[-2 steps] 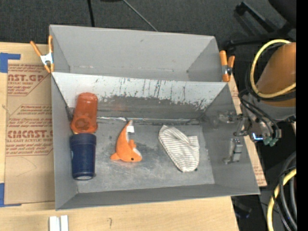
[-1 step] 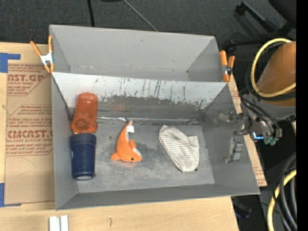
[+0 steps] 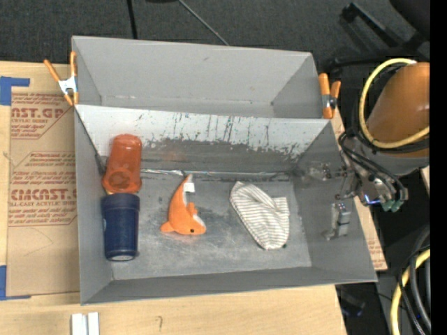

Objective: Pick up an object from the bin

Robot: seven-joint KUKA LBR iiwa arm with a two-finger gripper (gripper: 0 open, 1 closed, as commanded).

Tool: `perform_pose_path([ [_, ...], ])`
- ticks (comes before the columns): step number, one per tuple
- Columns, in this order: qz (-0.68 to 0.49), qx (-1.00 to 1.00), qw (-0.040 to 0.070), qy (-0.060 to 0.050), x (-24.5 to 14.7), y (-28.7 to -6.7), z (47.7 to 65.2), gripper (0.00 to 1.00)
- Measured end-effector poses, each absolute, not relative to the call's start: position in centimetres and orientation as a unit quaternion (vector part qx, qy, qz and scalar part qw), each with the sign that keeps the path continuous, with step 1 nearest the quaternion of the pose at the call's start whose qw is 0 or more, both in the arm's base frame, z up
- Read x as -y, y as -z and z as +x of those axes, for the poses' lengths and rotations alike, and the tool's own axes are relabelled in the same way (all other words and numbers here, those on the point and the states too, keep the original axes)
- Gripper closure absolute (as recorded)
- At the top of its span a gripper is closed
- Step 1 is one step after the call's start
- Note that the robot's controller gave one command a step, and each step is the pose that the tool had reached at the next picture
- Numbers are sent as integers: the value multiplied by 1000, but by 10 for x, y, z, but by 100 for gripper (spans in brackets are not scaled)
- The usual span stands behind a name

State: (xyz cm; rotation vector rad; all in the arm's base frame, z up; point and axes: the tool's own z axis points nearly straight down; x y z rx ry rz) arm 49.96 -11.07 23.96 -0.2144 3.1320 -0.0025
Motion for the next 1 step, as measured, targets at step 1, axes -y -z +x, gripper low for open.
perform_pose_path([
  [1,-116,-993,4,1,81,-196,507,0],
])
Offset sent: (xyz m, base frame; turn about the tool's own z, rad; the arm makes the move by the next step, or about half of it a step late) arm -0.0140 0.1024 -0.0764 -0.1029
